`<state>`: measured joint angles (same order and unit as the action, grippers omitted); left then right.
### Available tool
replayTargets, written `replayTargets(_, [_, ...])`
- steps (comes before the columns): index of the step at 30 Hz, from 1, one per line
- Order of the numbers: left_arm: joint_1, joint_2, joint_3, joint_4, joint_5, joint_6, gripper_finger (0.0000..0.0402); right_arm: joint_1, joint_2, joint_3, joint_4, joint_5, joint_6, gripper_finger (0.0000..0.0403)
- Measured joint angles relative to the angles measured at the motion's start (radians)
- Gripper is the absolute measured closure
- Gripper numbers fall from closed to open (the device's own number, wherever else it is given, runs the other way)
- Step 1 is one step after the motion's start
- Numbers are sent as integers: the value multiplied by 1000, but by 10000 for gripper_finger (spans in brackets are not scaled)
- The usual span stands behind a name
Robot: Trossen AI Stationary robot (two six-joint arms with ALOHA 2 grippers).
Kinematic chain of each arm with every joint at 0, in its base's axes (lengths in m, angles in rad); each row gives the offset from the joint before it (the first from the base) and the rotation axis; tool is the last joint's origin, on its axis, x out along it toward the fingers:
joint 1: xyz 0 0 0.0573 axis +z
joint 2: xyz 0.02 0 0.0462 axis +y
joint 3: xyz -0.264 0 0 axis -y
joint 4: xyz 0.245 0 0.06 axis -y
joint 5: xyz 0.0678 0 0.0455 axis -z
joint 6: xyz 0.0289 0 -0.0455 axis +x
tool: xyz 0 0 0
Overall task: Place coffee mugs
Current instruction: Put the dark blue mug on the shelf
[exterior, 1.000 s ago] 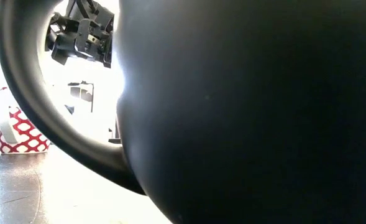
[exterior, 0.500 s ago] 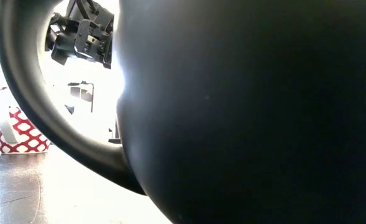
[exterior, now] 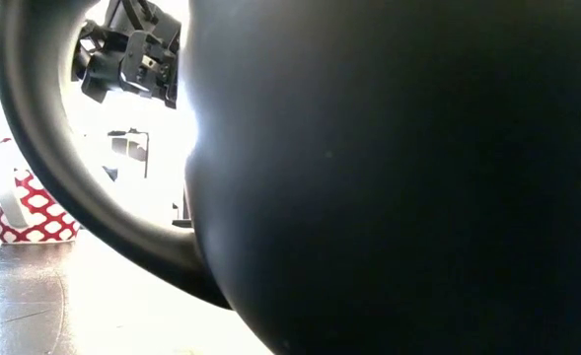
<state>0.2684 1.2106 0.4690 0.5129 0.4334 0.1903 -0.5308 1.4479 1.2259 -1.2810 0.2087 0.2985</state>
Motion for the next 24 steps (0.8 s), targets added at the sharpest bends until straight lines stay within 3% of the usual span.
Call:
replayTargets(11, [0,0,0,17,-8,-5,322,0,-1,0,-152,1,53,364])
replayTargets(24, [0,0,0,18,-8,-5,322,-42,-1,-10,-155,43,52,364])
